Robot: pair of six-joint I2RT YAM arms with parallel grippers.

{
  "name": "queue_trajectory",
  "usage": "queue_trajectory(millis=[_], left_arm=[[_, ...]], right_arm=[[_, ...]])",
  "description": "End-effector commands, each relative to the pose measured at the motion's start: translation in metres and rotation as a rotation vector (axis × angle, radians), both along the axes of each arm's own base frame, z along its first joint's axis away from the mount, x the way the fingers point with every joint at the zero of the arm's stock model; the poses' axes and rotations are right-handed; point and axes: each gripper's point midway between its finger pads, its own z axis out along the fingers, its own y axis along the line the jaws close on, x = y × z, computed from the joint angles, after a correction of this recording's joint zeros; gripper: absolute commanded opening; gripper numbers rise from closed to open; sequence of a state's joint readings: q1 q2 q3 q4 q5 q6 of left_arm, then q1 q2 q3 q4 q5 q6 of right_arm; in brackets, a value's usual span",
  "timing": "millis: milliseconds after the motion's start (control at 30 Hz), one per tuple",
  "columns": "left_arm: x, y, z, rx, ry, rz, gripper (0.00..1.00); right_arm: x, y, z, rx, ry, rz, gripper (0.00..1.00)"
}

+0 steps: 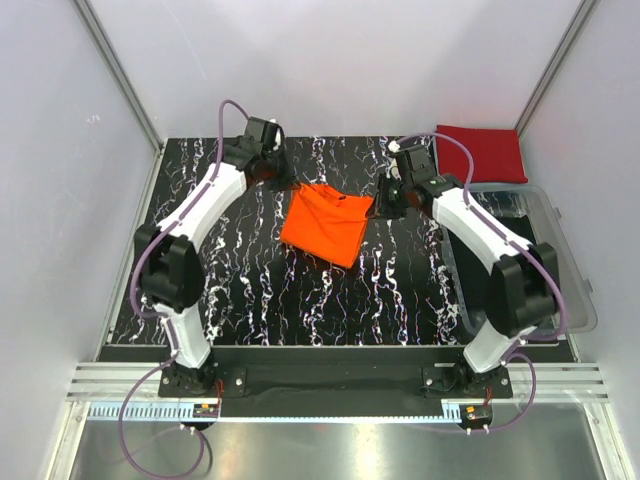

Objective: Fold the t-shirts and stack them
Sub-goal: Fold the tshirt

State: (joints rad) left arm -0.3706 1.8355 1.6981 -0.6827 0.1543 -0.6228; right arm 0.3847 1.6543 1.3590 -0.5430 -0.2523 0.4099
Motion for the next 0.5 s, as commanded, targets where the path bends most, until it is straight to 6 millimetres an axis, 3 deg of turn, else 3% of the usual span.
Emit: queue_trajectory(millis=[0, 33, 67, 100, 133, 200, 300, 333, 400, 467], left_arm=[[0.033, -0.017, 0.022, -0.053, -0.082, -0.088, 0.0], [0.044, -0.022, 0.005, -0.035, -0.076, -0.12, 0.0], [0.052, -0.024, 0.003, -0.033, -0.084, -0.13, 0.0], [0.064, -0.03, 0.016, -0.044, -0.133, -0.152, 0.0], [0.075, -0.034, 0.001, -0.053, -0.118, -0.166, 0.0], [0.091, -0.041, 0.007, -0.074, -0.168, -0.179, 0.0], [0.119, -0.045, 0.0, -0.097, -0.228, -0.166, 0.0], [0.13, -0.046, -0.013, -0.113, -0.231, -0.167, 0.0], [0.144, -0.051, -0.015, -0.139, -0.268, -0.177, 0.01], [0.163, -0.052, -0.031, -0.134, -0.312, -0.163, 0.06]], right_arm=[[0.032, 0.001, 0.006, 0.016, -0.05, 0.038, 0.0], [0.039, 0.002, 0.009, 0.026, -0.055, 0.038, 0.0], [0.045, 0.0, 0.005, 0.023, -0.049, 0.028, 0.0], [0.052, -0.005, -0.006, 0.015, -0.029, 0.011, 0.0], [0.058, -0.007, -0.005, 0.018, -0.034, 0.002, 0.0], [0.07, -0.017, -0.014, 0.011, -0.026, -0.033, 0.0], [0.09, -0.028, -0.025, 0.01, -0.022, -0.075, 0.0], [0.098, -0.03, -0.025, 0.012, -0.03, -0.087, 0.01], [0.11, -0.033, -0.045, 0.017, 0.001, -0.094, 0.04], [0.125, -0.034, -0.051, 0.038, 0.005, -0.098, 0.05]])
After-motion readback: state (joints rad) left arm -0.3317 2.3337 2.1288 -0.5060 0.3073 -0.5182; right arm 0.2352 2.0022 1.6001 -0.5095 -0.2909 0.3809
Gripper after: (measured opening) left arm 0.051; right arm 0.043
